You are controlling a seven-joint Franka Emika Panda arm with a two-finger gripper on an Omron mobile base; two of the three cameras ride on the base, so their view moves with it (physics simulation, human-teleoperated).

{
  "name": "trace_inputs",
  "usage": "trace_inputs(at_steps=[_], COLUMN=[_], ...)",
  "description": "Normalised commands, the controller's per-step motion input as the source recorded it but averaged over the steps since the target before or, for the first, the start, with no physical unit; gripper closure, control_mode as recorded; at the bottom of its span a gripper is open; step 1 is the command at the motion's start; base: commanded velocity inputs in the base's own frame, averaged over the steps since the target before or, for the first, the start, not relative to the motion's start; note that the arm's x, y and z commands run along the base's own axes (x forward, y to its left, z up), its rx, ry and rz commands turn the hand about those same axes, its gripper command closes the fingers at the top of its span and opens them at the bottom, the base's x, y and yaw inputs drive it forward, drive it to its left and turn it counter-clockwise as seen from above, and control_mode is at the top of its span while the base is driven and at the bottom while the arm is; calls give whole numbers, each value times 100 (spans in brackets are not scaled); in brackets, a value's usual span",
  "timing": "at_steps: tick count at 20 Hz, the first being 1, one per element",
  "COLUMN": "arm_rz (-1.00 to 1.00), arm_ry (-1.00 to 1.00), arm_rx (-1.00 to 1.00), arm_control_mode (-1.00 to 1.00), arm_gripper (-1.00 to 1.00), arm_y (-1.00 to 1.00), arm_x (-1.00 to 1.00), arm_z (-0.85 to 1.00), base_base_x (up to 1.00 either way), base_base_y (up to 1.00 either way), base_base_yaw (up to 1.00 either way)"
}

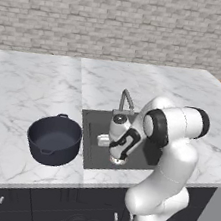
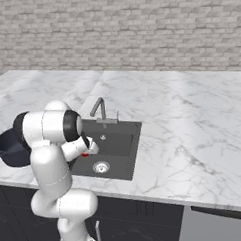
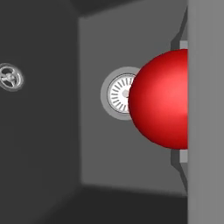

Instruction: Dump the tomato from the pot into the sink. Then turn on the water and wash the tomato. Then turn off the water and put the tomato back in the pot.

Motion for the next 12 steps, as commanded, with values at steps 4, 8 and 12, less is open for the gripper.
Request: trace_inputs(at_steps=[4, 8, 12], arm_rz=[0, 0, 0], arm_ry=[-5, -3, -2], arm_rx=[0, 0, 0], arm_control_mode=[-100, -100, -100], arm_gripper=[100, 100, 100], arm_y=[1, 7, 8], arm_x=[-4, -8, -4], arm_z=[80, 71, 73], base_base_x=[0, 0, 0], base_base_y=[0, 0, 0], base_base_yaw=[0, 0, 0])
